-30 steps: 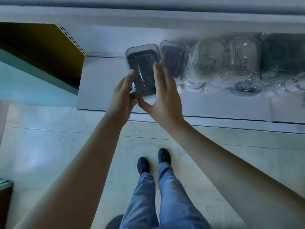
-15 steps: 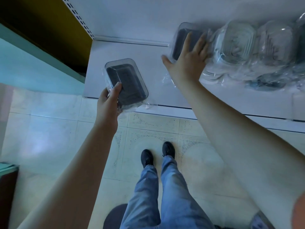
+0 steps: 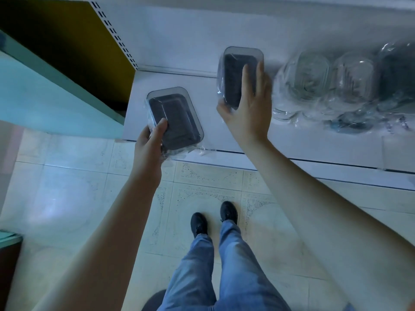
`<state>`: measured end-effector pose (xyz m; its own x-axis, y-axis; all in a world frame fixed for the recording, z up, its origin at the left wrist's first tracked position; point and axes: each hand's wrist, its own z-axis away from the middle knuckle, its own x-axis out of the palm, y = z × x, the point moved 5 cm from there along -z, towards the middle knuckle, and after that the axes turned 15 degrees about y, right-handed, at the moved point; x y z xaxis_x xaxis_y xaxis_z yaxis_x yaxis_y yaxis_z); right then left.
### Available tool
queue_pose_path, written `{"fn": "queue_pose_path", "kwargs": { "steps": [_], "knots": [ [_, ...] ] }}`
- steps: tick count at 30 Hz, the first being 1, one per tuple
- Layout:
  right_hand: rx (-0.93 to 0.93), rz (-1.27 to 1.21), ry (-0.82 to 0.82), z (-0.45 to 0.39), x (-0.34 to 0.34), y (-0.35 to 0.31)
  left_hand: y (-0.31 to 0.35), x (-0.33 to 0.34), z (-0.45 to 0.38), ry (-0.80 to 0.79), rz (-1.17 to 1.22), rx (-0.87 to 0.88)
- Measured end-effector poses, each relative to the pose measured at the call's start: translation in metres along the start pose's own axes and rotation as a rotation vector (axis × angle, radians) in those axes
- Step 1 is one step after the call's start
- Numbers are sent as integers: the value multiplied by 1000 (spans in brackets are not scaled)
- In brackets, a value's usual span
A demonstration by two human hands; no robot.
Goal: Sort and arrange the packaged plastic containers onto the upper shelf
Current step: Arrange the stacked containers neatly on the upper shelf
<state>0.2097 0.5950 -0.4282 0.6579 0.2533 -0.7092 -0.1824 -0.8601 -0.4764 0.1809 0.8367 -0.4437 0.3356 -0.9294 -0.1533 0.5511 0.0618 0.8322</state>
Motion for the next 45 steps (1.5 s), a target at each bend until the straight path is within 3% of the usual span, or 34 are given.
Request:
{"fn": "queue_pose_path", "kwargs": {
  "steps": [7, 14, 22, 29, 37, 45],
  "knots": [
    [-101, -96, 9, 48, -117, -45, 37, -28, 62, -181, 28, 78],
    [-111, -67, 194, 66, -253, -70, 96, -43, 145, -487, -29, 255],
    [-106, 3, 392, 6, -370, -50, 182, 21, 239, -604, 61, 434],
    [-57, 56, 408, -60, -406, 3, 224, 111, 262, -574, 41, 496],
    [-135, -95, 311, -149, -392, 82, 255, 215, 253, -371, 65, 479],
    [-228, -103, 121, -200, -351, 71, 296, 236, 228, -184, -21, 435]
  ]
}}
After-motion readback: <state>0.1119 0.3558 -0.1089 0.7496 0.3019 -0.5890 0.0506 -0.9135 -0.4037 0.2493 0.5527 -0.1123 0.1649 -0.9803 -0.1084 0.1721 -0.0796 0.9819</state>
